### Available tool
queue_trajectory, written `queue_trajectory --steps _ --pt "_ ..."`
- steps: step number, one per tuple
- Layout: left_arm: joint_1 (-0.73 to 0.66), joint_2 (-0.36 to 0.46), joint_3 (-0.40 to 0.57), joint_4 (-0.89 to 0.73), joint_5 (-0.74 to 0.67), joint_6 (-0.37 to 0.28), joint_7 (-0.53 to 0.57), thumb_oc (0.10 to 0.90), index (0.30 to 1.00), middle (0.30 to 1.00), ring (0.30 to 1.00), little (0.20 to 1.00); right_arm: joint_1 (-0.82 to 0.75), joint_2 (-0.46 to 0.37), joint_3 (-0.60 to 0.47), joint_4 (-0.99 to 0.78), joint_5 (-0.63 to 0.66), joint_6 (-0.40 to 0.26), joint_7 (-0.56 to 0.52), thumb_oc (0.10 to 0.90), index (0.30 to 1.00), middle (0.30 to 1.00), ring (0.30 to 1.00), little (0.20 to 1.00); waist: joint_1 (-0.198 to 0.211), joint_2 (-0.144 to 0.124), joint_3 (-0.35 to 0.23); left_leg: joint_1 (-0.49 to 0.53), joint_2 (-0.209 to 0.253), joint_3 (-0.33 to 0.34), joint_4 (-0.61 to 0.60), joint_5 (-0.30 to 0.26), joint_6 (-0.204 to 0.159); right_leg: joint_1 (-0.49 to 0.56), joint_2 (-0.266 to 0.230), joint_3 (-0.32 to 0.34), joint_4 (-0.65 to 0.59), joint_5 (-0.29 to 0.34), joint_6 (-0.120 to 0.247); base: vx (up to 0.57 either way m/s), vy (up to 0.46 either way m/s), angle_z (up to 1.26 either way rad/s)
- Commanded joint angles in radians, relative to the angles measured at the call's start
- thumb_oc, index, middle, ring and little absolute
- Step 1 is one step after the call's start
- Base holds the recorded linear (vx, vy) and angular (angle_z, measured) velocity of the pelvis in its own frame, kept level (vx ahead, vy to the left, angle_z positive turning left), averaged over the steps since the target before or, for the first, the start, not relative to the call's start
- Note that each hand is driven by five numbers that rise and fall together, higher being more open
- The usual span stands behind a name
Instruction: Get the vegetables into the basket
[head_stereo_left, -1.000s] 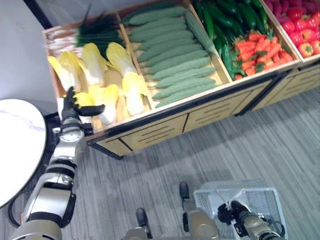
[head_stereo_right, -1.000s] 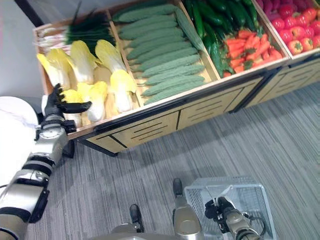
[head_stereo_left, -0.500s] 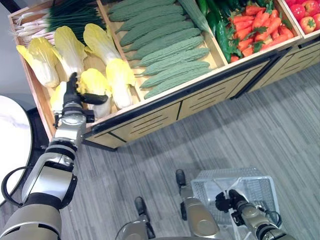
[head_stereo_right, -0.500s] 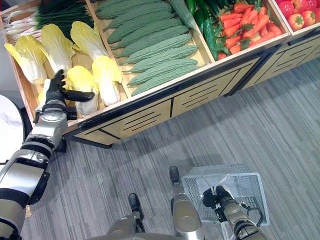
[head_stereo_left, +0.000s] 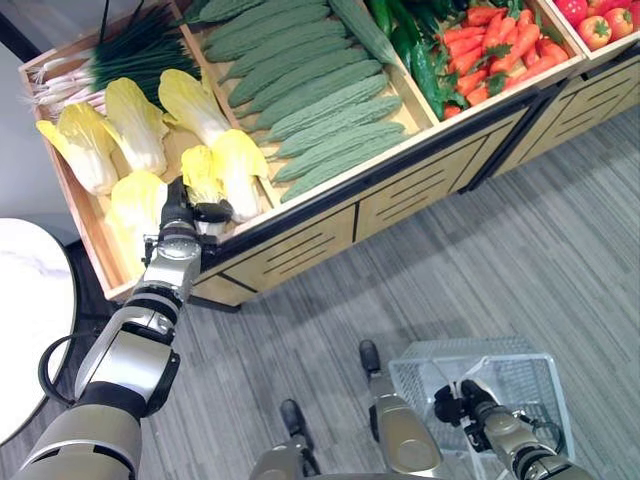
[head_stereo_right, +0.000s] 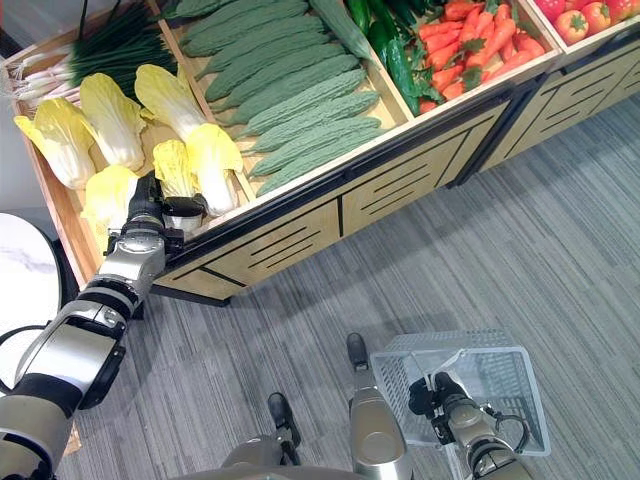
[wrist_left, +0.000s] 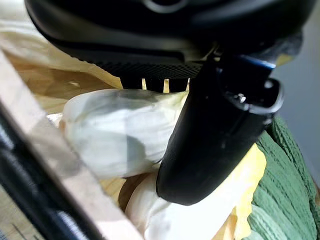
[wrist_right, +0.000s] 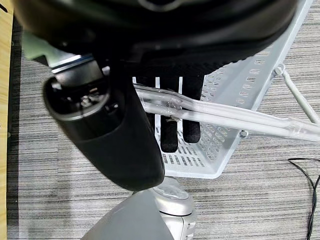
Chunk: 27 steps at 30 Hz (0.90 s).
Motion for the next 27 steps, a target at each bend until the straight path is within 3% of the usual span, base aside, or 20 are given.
queue_trajectory --steps 1,7,11,20,27 --pt "-0.08 -0.012 -0.016 0.072 0.059 -0.013 -0.031 0.4 0.3 0.3 0.3 0.3 0.047 0.012 0.066 0.018 0.013 -0.005 0.015 0.4 0.3 0.3 0.3 0.3 -0.031 -0.019 -0.047 -0.066 0.038 -0.048 0.002 0.06 -0.041 0.049 -0.066 0.002 0.002 -0.107 0.109 0.0 0.0 0.0" --pt "-0.075 0.132 -0.038 0.0 0.166 -0.019 -0.025 0.4 0.3 0.3 0.3 0.3 0.062 0.0 0.051 0.007 0.029 -0.01 0.027 0.4 0.3 0.3 0.3 0.3 0.0 -0.032 -0.055 -0.051 0.035 -0.073 0.002 0.056 -0.038 0.084 -0.071 -0.029 0.003 -0.111 0.11 0.0 0.002 0.05" --pt "-0.067 0.215 -0.009 -0.088 0.15 -0.042 -0.012 0.4 0.3 0.3 0.3 0.3 0.074 -0.002 0.038 0.009 0.028 -0.007 0.037 0.4 0.3 0.3 0.3 0.3 0.02 -0.045 -0.055 -0.032 0.03 -0.088 0.002 0.049 -0.033 0.112 -0.079 -0.046 0.003 -0.115 0.112 -0.01 0.014 0.2" --pt "-0.006 0.29 0.028 -0.235 0.188 -0.053 0.017 0.4 0.3 0.3 0.3 0.3 0.09 0.007 0.016 0.024 0.015 0.005 0.047 0.4 0.3 0.3 0.3 0.3 0.049 -0.065 -0.077 0.015 0.023 -0.103 0.002 0.032 -0.026 0.171 -0.089 -0.062 0.005 -0.13 0.116 0.01 0.027 0.11" --pt "0.167 0.324 0.112 -0.474 0.237 -0.06 0.001 0.4 0.3 0.3 0.3 0.3 0.109 0.01 -0.022 0.023 -0.006 0.016 0.06 0.4 0.3 0.3 0.3 0.3 0.078 -0.086 -0.125 0.062 0.015 -0.116 0.002 0.015 -0.02 0.231 -0.095 -0.077 0.008 -0.149 0.12 0.04 0.031 0.1"
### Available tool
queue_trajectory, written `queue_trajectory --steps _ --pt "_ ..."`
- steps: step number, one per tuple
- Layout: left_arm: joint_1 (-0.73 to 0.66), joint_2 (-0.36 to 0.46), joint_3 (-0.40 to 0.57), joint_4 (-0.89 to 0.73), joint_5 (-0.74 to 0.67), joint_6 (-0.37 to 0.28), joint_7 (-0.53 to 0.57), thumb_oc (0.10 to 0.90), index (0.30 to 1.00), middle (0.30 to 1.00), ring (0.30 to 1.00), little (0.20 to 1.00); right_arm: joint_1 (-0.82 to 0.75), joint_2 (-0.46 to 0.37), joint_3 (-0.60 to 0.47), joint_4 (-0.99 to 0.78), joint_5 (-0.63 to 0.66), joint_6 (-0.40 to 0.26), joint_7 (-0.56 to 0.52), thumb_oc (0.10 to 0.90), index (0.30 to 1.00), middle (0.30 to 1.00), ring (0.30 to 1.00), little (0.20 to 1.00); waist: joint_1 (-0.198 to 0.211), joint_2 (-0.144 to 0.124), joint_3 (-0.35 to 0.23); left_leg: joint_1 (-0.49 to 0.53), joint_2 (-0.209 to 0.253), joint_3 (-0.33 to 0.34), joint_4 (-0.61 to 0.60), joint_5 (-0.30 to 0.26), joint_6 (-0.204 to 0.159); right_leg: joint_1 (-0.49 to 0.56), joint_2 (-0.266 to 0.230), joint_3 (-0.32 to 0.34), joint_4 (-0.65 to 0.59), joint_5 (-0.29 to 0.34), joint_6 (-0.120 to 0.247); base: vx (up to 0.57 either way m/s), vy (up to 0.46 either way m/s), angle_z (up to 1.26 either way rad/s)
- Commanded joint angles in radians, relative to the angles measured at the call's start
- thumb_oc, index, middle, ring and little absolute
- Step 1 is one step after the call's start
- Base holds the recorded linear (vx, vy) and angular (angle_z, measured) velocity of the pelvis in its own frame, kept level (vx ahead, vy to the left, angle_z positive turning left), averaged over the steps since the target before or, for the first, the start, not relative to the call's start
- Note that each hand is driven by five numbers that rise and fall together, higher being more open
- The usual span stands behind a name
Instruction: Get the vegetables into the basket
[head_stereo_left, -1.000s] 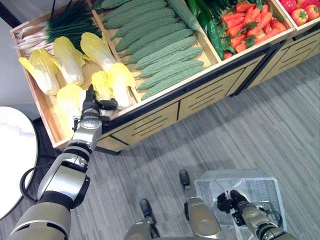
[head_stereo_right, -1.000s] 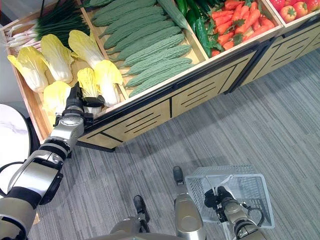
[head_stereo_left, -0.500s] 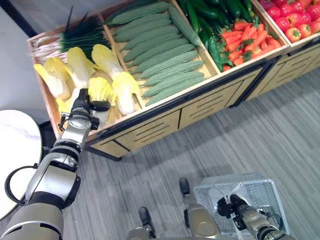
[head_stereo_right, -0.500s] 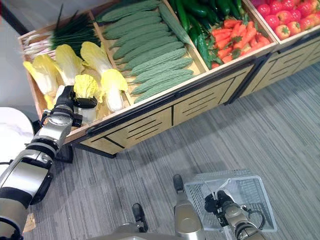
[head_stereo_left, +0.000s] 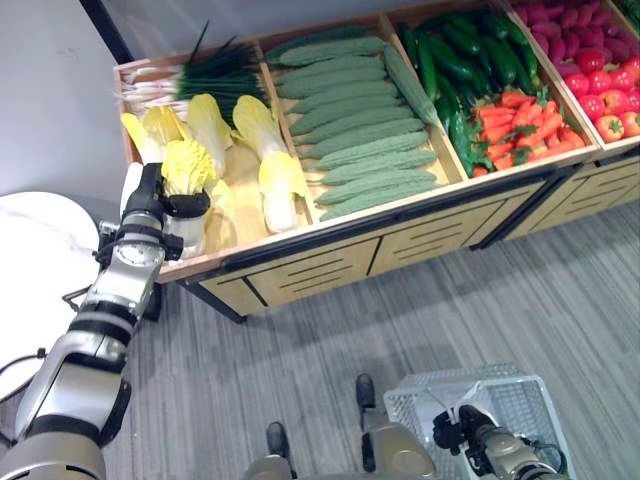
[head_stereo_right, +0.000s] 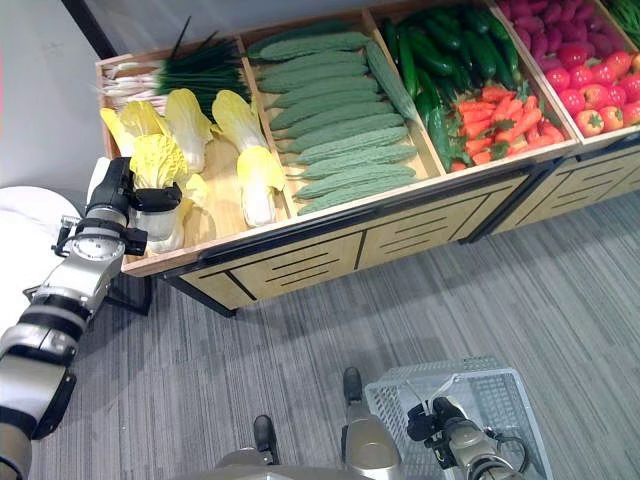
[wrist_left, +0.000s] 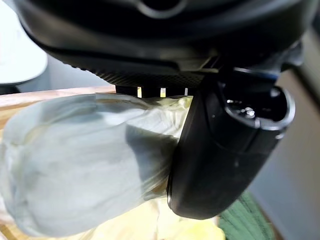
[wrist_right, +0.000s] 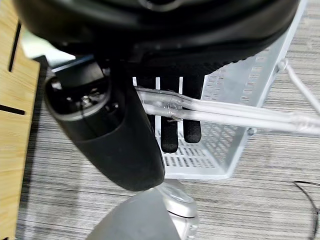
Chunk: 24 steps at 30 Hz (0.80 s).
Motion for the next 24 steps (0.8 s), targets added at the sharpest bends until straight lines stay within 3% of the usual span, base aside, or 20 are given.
queue_trajectory --steps 1,6,10,11,14,24 --pt "-0.054 0.135 0.038 -0.095 0.087 -0.085 0.0 0.4 0.3 0.3 0.3 0.3 0.043 -0.017 -0.007 0.012 -0.017 0.002 0.022 0.4 0.3 0.3 0.3 0.3 -0.003 -0.004 -0.1 -0.04 0.011 -0.032 0.002 0.018 -0.025 0.079 -0.073 0.007 0.01 -0.129 0.119 0.02 0.04 0.08" --pt "0.111 0.117 0.128 -0.294 0.034 -0.103 -0.054 0.4 0.3 0.3 0.3 0.3 0.05 -0.015 -0.033 0.033 -0.046 0.019 0.038 0.4 0.3 0.3 0.3 0.3 0.012 -0.01 -0.145 -0.011 0.001 -0.046 0.005 0.004 -0.016 0.116 -0.08 -0.008 0.015 -0.138 0.121 -0.01 0.031 0.1" --pt "0.215 0.06 0.172 -0.407 0.016 -0.1 -0.087 0.4 0.3 0.3 0.3 0.3 0.036 -0.007 -0.041 0.038 -0.058 0.026 0.045 0.4 0.3 0.3 0.3 0.3 0.02 -0.014 -0.164 -0.003 -0.008 -0.057 0.009 -0.003 -0.008 0.125 -0.085 -0.009 0.025 -0.142 0.122 -0.04 0.026 0.07" --pt "0.291 -0.002 0.197 -0.465 -0.017 -0.102 -0.108 0.4 0.3 0.3 0.3 0.3 0.038 -0.003 -0.039 0.037 -0.09 0.03 0.051 0.4 0.3 0.3 0.3 0.3 0.028 -0.018 -0.17 0.005 -0.013 -0.068 0.008 -0.007 -0.002 0.135 -0.091 -0.014 0.038 -0.15 0.121 0.0 0.0 0.0" --pt "0.401 -0.074 0.241 -0.562 -0.041 -0.095 -0.131 0.4 0.3 0.3 0.3 0.3 0.05 0.007 -0.067 0.045 -0.085 0.033 0.051 0.4 0.3 0.3 0.3 0.3 0.036 -0.021 -0.171 0.01 -0.02 -0.086 0.007 -0.012 0.006 0.141 -0.102 -0.023 0.059 -0.16 0.119 -0.03 0.042 0.16" --pt "0.643 -0.171 0.366 -0.742 -0.034 -0.076 -0.152 0.4 0.3 0.3 0.3 0.3 0.098 0.028 -0.116 0.003 -0.068 0.027 0.046 0.4 0.3 0.3 0.3 0.3 0.058 -0.033 -0.165 0.005 -0.041 -0.104 0.008 -0.022 0.026 0.145 -0.123 -0.038 0.06 -0.157 0.125 -0.01 0.025 0.08"
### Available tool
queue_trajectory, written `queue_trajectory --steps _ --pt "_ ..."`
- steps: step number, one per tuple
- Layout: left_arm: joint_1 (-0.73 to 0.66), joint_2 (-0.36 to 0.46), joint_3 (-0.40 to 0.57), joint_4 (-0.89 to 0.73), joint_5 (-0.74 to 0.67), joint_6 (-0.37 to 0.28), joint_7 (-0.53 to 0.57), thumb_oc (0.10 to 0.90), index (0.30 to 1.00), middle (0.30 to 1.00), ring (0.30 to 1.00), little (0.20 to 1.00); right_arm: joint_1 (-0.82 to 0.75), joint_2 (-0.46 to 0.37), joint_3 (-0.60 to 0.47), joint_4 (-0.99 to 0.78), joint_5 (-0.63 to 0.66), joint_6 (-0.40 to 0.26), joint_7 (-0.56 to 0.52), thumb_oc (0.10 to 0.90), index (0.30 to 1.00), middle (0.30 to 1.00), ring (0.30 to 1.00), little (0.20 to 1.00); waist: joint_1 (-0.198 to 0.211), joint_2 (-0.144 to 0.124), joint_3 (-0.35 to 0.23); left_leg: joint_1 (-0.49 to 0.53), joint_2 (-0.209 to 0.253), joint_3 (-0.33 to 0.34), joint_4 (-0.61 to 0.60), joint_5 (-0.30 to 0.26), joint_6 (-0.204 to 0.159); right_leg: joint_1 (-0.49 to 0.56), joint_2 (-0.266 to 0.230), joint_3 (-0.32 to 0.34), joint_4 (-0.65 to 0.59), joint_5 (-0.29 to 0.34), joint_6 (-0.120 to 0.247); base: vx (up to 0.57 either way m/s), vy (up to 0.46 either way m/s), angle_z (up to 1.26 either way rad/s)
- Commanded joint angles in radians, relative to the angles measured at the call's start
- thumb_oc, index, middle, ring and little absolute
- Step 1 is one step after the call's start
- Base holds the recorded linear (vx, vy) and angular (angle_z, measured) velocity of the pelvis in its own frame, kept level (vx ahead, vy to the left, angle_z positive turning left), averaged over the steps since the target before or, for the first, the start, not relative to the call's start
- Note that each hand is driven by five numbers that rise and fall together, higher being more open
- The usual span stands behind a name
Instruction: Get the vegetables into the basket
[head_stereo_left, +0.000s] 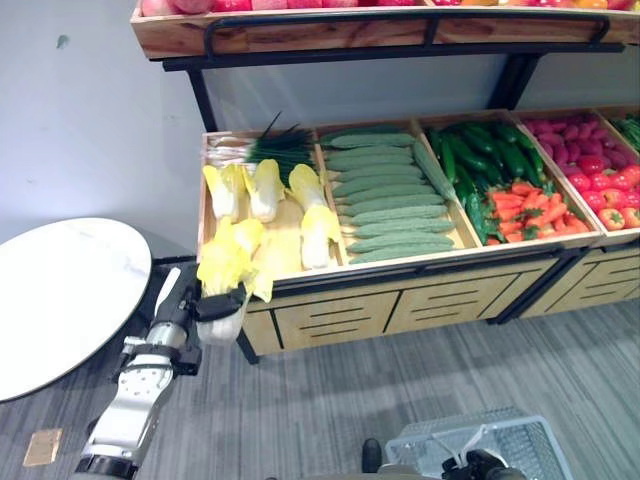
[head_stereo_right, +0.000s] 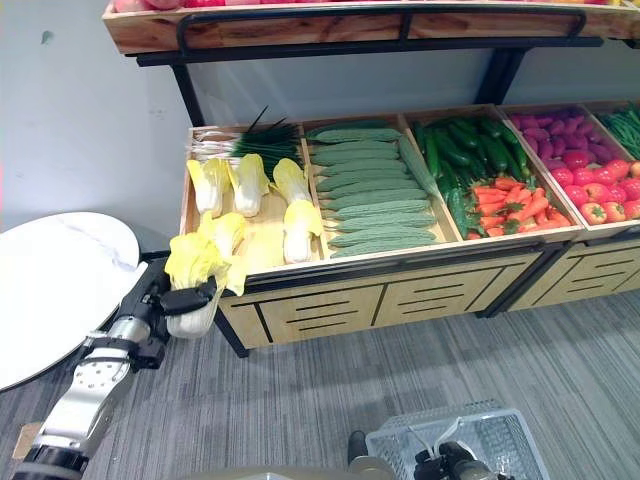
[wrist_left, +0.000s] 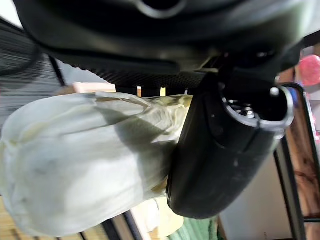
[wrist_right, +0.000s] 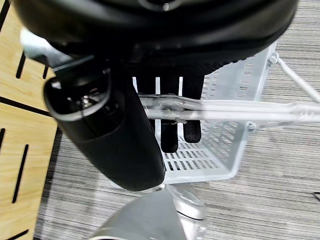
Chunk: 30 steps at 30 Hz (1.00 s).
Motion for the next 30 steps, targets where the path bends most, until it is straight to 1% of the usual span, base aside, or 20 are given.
queue_trajectory --steps 1,5,9,10,11,16,17,18,19,20,22,23,24,25,26,27,28,29,30 --pt "-0.13 0.037 0.102 -0.114 -0.017 -0.088 0.011 0.4 0.3 0.3 0.3 0.3 -0.047 0.001 0.024 0.011 0.021 -0.02 0.015 0.4 0.3 0.3 0.3 0.3 -0.006 -0.014 -0.029 -0.063 -0.024 -0.03 0.013 -0.009 0.004 0.035 -0.092 0.025 0.061 -0.123 0.106 0.0 0.0 0.0" --pt "-0.099 0.02 0.096 -0.136 -0.038 -0.081 -0.005 0.4 0.3 0.3 0.3 0.3 -0.039 0.006 0.013 0.009 0.035 -0.019 0.015 0.4 0.3 0.3 0.3 0.3 -0.005 -0.019 -0.027 -0.063 -0.031 -0.031 0.013 -0.015 0.01 0.036 -0.098 0.025 0.062 -0.125 0.108 0.0 0.011 0.02" --pt "-0.121 0.019 0.069 -0.143 -0.048 -0.077 -0.01 0.4 0.3 0.3 0.3 0.3 -0.042 0.004 0.005 0.003 0.043 -0.02 0.011 0.4 0.3 0.3 0.3 0.3 -0.009 -0.022 -0.02 -0.059 -0.038 -0.029 0.021 -0.025 0.017 0.039 -0.108 0.029 0.071 -0.129 0.113 0.01 0.051 0.0" --pt "-0.153 0.027 0.047 -0.141 -0.052 -0.074 -0.012 0.4 0.3 0.3 0.3 0.3 -0.039 0.0 -0.007 -0.009 0.055 -0.023 0.007 0.4 0.3 0.3 0.3 0.3 -0.02 -0.022 -0.012 -0.057 -0.046 -0.023 0.037 -0.038 0.027 0.03 -0.114 0.041 0.099 -0.136 0.116 0.0 0.071 -0.01" --pt "-0.163 0.028 0.041 -0.138 -0.052 -0.075 -0.012 0.4 0.3 0.3 0.3 0.3 -0.037 0.0 -0.009 -0.012 0.058 -0.023 0.008 0.4 0.3 0.3 0.3 0.3 -0.022 -0.022 -0.009 -0.059 -0.049 -0.021 0.045 -0.042 0.029 0.026 -0.116 0.046 0.106 -0.138 0.117 0.0 0.09 0.0" --pt "-0.222 0.037 -0.003 -0.124 -0.053 -0.072 -0.015 0.4 0.3 0.3 0.3 0.3 -0.021 -0.001 -0.019 -0.027 0.07 -0.024 0.006 0.4 0.3 0.3 0.3 0.3 -0.052 -0.024 0.007 -0.066 -0.068 0.005 0.082 -0.072 0.044 0.008 -0.132 0.079 0.11 -0.12 0.127 -0.02 0.071 -0.12" --pt "-0.239 0.038 -0.013 -0.115 -0.05 -0.071 -0.017 0.4 0.3 0.3 0.3 0.3 -0.016 0.001 -0.023 -0.027 0.071 -0.024 0.007 0.4 0.3 0.3 0.3 0.3 -0.057 -0.023 0.009 -0.067 -0.074 0.016 0.085 -0.077 0.048 0.0 -0.135 0.091 0.105 -0.111 0.133 -0.06 0.109 -0.49" --pt "-0.262 0.043 -0.024 -0.11 -0.049 -0.075 -0.014 0.4 0.3 0.3 0.3 0.3 -0.015 0.002 -0.031 -0.027 0.074 -0.027 0.003 0.4 0.3 0.3 0.3 0.3 -0.073 -0.022 0.014 -0.068 -0.081 0.037 0.083 -0.08 0.054 -0.02 -0.139 0.115 0.102 -0.093 0.143 -0.13 0.145 -0.4" --pt "-0.289 0.056 -0.036 -0.101 -0.05 -0.082 -0.012 0.4 0.3 0.3 0.3 0.3 -0.023 -0.004 -0.015 -0.036 0.037 -0.03 -0.006 0.4 0.3 0.3 0.3 0.3 -0.081 -0.02 0.026 -0.068 -0.087 0.074 0.073 -0.08 0.062 -0.061 -0.139 0.152 0.105 -0.064 0.157 -0.15 0.14 -0.54" --pt "-0.292 0.061 -0.036 -0.1 -0.054 -0.087 -0.01 0.4 0.3 0.3 0.3 0.3 -0.026 -0.005 -0.017 -0.044 0.037 -0.035 -0.01 0.4 0.3 0.3 0.3 0.3 -0.087 -0.02 0.031 -0.066 -0.087 0.099 0.068 -0.079 0.062 -0.077 -0.137 0.167 0.105 -0.049 0.167 -0.12 0.094 -1.13" --pt "-0.295 0.07 -0.037 -0.099 -0.057 -0.09 -0.009 0.4 0.3 0.3 0.3 0.3 -0.026 0.0 -0.021 -0.061 0.043 -0.036 -0.014 0.4 0.3 0.3 0.3 0.3 -0.093 -0.018 0.047 -0.054 -0.083 0.144 0.064 -0.081 0.062 -0.105 -0.136 0.167 0.111 -0.021 0.176 -0.05 0.045 -1.59" --pt "-0.288 0.074 -0.025 -0.1 -0.051 -0.09 -0.001 0.4 0.3 0.3 0.3 0.3 -0.019 0.012 -0.039 -0.075 0.074 -0.04 -0.02 0.4 0.3 0.3 0.3 0.3 -0.099 -0.01 0.062 -0.034 -0.069 0.193 0.058 -0.088 0.059 -0.123 -0.143 0.113 0.123 -0.012 0.175 -0.06 0.007 -1.0" --pt "-0.285 0.076 -0.022 -0.101 -0.047 -0.088 0.0 0.4 0.3 0.3 0.3 0.3 -0.019 0.018 -0.038 -0.072 0.075 -0.039 -0.02 0.4 0.3 0.3 0.3 0.3 -0.095 -0.01 0.063 -0.036 -0.064 0.214 0.059 -0.08 0.056 -0.133 -0.152 0.078 0.129 -0.005 0.171 -0.06 -0.006 -1.12" --pt "-0.281 0.077 -0.016 -0.102 -0.044 -0.086 0.005 0.4 0.3 0.3 0.3 0.3 -0.022 0.021 -0.041 -0.068 0.078 -0.039 -0.024 0.4 0.3 0.3 0.3 0.3 -0.085 -0.001 0.072 -0.026 -0.052 0.241 0.057 -0.082 0.054 -0.134 -0.163 -0.003 0.154 -0.02 0.164 -0.07 -0.031 -1.47" --pt "-0.282 0.077 -0.015 -0.102 -0.044 -0.086 0.005 0.4 0.3 0.3 0.3 0.3 -0.023 0.021 -0.041 -0.068 0.078 -0.039 -0.024 0.4 0.3 0.3 0.3 0.3 -0.086 -0.003 0.072 -0.03 -0.052 0.241 0.057 -0.076 0.053 -0.137 -0.164 -0.003 0.153 -0.015 0.162 -0.07 -0.01 -1.51" --pt "-0.278 0.076 -0.01 -0.103 -0.043 -0.084 0.004 0.4 0.3 0.3 0.3 0.3 -0.025 0.022 -0.038 -0.07 0.077 -0.039 -0.023 0.4 0.3 0.3 0.3 0.3 -0.082 0.004 0.077 -0.029 -0.042 0.253 0.059 -0.074 0.051 -0.133 -0.174 -0.058 0.173 -0.029 0.153 -0.05 -0.01 -0.82" --pt "-0.278 0.076 -0.01 -0.103 -0.043 -0.084 0.004 0.4 0.3 0.3 0.3 0.3 -0.025 0.022 -0.038 -0.07 0.077 -0.039 -0.023 0.4 0.3 0.3 0.3 0.3 -0.082 0.004 0.077 -0.029 -0.042 0.253 0.059 -0.074 0.051 -0.133 -0.174 -0.058 0.173 -0.029 0.153 -0.08 -0.006 -0.5" --pt "-0.267 0.075 -0.001 -0.108 -0.04 -0.08 0.002 0.4 0.3 0.3 0.3 0.3 -0.034 0.019 -0.034 -0.069 0.072 -0.038 -0.026 0.4 0.3 0.3 0.3 0.3 -0.066 0.008 0.074 -0.03 -0.032 0.289 0.062 -0.07 0.046 -0.112 -0.19 -0.151 0.188 -0.048 0.144 -0.03 -0.066 -0.14" --pt "-0.259 0.074 0.013 -0.109 -0.03 -0.08 -0.004 0.4 0.3 0.3 0.3 0.3 -0.04 0.017 -0.029 -0.073 0.075 -0.038 -0.023 0.4 0.3 0.3 0.3 0.3 -0.064 0.001 0.063 -0.031 -0.03 0.314 0.067 -0.068 0.036 -0.086 -0.195 -0.191 0.146 -0.041 0.145 0.02 -0.132 -0.18"
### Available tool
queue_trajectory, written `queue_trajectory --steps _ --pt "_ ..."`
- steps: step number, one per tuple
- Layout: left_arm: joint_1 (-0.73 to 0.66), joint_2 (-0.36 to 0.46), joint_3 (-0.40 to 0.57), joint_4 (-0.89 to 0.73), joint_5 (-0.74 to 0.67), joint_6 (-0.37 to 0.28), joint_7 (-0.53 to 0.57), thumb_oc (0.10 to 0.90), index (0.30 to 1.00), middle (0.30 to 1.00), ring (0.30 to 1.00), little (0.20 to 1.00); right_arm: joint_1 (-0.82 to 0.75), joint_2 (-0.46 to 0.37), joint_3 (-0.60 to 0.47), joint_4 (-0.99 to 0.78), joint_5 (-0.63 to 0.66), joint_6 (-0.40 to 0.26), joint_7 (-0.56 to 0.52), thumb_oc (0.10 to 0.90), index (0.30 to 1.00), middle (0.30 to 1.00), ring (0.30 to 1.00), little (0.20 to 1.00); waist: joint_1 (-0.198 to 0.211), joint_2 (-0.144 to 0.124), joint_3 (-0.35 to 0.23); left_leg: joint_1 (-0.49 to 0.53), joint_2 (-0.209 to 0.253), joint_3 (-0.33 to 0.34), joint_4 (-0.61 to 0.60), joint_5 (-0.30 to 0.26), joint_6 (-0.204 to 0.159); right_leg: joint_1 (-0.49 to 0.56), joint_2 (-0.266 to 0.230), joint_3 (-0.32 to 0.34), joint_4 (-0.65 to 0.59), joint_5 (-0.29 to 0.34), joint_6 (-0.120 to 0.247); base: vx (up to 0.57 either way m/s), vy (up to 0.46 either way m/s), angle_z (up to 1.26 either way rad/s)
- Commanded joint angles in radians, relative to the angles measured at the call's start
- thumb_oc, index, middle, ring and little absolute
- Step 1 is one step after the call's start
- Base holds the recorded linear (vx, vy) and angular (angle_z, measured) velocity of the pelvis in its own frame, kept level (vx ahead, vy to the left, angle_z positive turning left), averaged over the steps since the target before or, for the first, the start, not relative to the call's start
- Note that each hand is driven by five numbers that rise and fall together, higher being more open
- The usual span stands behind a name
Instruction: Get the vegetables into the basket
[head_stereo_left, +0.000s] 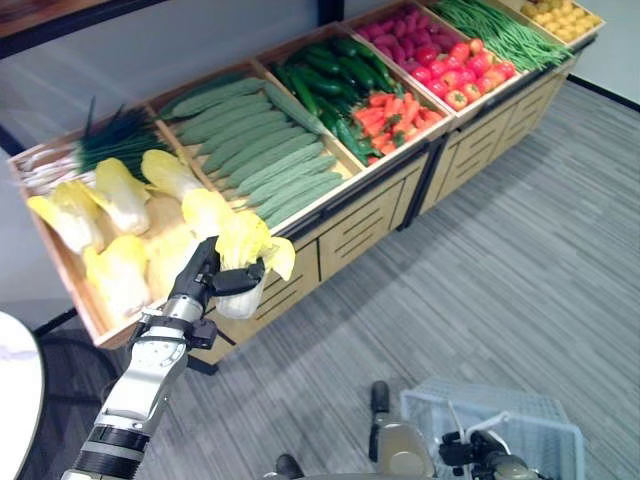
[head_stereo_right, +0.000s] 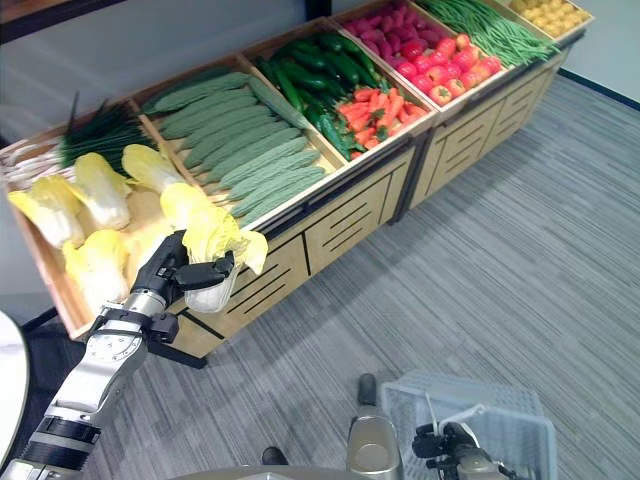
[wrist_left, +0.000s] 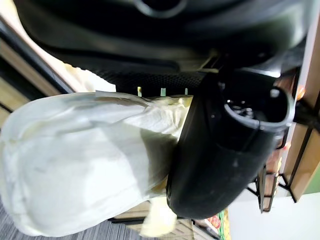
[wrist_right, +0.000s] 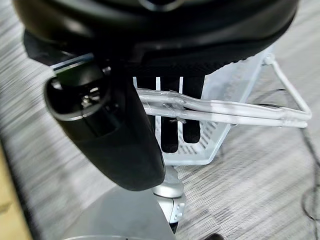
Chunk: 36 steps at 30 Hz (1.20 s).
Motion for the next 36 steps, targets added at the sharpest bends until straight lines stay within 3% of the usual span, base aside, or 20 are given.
queue_trajectory --steps 1,14,15,17,18,19,20,23,28,31,36 --pt "-0.066 0.044 0.095 -0.127 0.006 -0.096 0.01 0.4 0.3 0.3 0.3 0.3 -0.045 0.01 0.079 -0.021 -0.01 -0.031 0.01 0.4 0.3 0.3 0.3 0.3 0.034 -0.037 -0.067 -0.057 -0.005 -0.061 0.067 -0.039 0.0 0.05 -0.063 -0.021 -0.008 -0.057 0.102 0.09 -0.17 -0.1" --pt "-0.072 -0.002 0.062 -0.114 -0.008 -0.077 0.009 0.4 0.3 0.3 0.3 0.3 -0.028 -0.022 0.075 -0.026 0.005 -0.022 0.007 0.4 0.3 0.3 0.3 0.3 0.017 0.004 -0.063 -0.065 0.093 -0.092 0.068 0.022 -0.074 0.084 0.025 -0.041 -0.018 -0.138 0.051 0.06 -0.137 0.04" --pt "-0.076 -0.009 0.056 -0.111 -0.014 -0.078 0.005 0.4 0.3 0.3 0.3 0.3 -0.04 -0.036 0.082 -0.024 0.005 -0.025 0.007 0.4 0.3 0.3 0.3 0.3 0.03 -0.001 -0.032 -0.138 0.121 -0.14 0.216 0.035 -0.099 0.1 0.047 -0.043 -0.023 -0.163 0.023 0.0 -0.261 0.08" --pt "-0.084 -0.011 0.052 -0.107 -0.015 -0.08 0.007 0.4 0.3 0.3 0.3 0.3 -0.047 -0.04 0.081 -0.02 0.009 -0.025 0.008 0.4 0.3 0.3 0.3 0.3 0.038 -0.008 -0.021 -0.178 0.119 -0.179 0.271 0.062 -0.106 0.098 0.05 -0.042 -0.028 -0.159 0.012 -0.02 -0.144 0.05" --pt "-0.093 -0.015 0.043 -0.108 -0.02 -0.084 0.009 0.4 0.3 0.3 0.3 0.3 -0.05 -0.049 0.079 -0.017 0.015 -0.025 0.009 0.4 0.3 0.3 0.3 0.3 0.053 -0.016 -0.003 -0.216 0.105 -0.246 0.309 0.084 -0.112 0.101 0.05 -0.042 -0.032 -0.159 0.007 0.0 -0.032 -0.15" --pt "-0.095 -0.016 0.041 -0.108 -0.023 -0.084 0.008 0.4 0.3 0.3 0.3 0.3 -0.049 -0.05 0.08 -0.017 0.017 -0.024 0.011 0.4 0.3 0.3 0.3 0.3 0.056 -0.025 0.001 -0.235 0.088 -0.283 0.288 0.073 -0.106 0.103 0.045 -0.043 -0.037 -0.162 0.008 0.1 -0.005 -0.21" --pt "-0.086 -0.022 0.045 -0.111 -0.022 -0.086 0.012 0.4 0.3 0.3 0.3 0.3 -0.052 -0.054 0.087 -0.018 0.013 -0.024 0.013 0.4 0.3 0.3 0.3 0.3 0.073 -0.039 0.0 -0.247 0.048 -0.364 0.221 0.016 -0.088 0.106 0.041 -0.019 -0.049 -0.165 0.02 0.17 0.057 -0.13" --pt "-0.071 -0.019 0.056 -0.114 -0.006 -0.094 0.026 0.4 0.3 0.3 0.3 0.3 -0.071 -0.061 0.106 -0.012 -0.004 -0.026 0.018 0.4 0.3 0.3 0.3 0.3 0.096 -0.051 0.01 -0.282 0.031 -0.456 0.159 0.029 -0.076 0.095 0.045 0.037 -0.044 -0.164 0.032 0.13 0.071 -0.23" --pt "-0.043 0.012 0.079 -0.143 0.007 -0.092 0.028 0.4 0.3 0.3 0.3 0.3 -0.089 -0.048 0.129 -0.013 -0.016 -0.025 0.02 0.4 0.3 0.3 0.3 0.3 0.103 -0.07 0.022 -0.26 0.002 -0.433 0.156 -0.016 -0.032 0.065 0.044 0.096 -0.017 -0.163 0.035 0.05 0.115 -0.81" --pt "-0.031 0.042 0.102 -0.144 0.017 -0.094 0.051 0.4 0.3 0.3 0.3 0.3 -0.117 -0.033 0.142 -0.043 -0.015 -0.022 0.014 0.4 0.3 0.3 0.3 0.3 0.111 -0.089 0.044 -0.259 -0.031 -0.374 0.176 -0.057 0.001 0.015 0.016 0.163 -0.015 -0.12 0.063 -0.02 0.252 -0.61" --pt "-0.027 0.05 0.12 -0.144 0.023 -0.087 0.066 0.4 0.3 0.3 0.3 0.3 -0.125 -0.021 0.127 -0.056 -0.001 -0.017 0.011 0.4 0.3 0.3 0.3 0.3 0.097 -0.096 0.051 -0.243 -0.059 -0.304 0.215 -0.107 0.025 -0.022 -0.009 0.223 -0.027 -0.068 0.088 -0.02 0.154 -0.44"
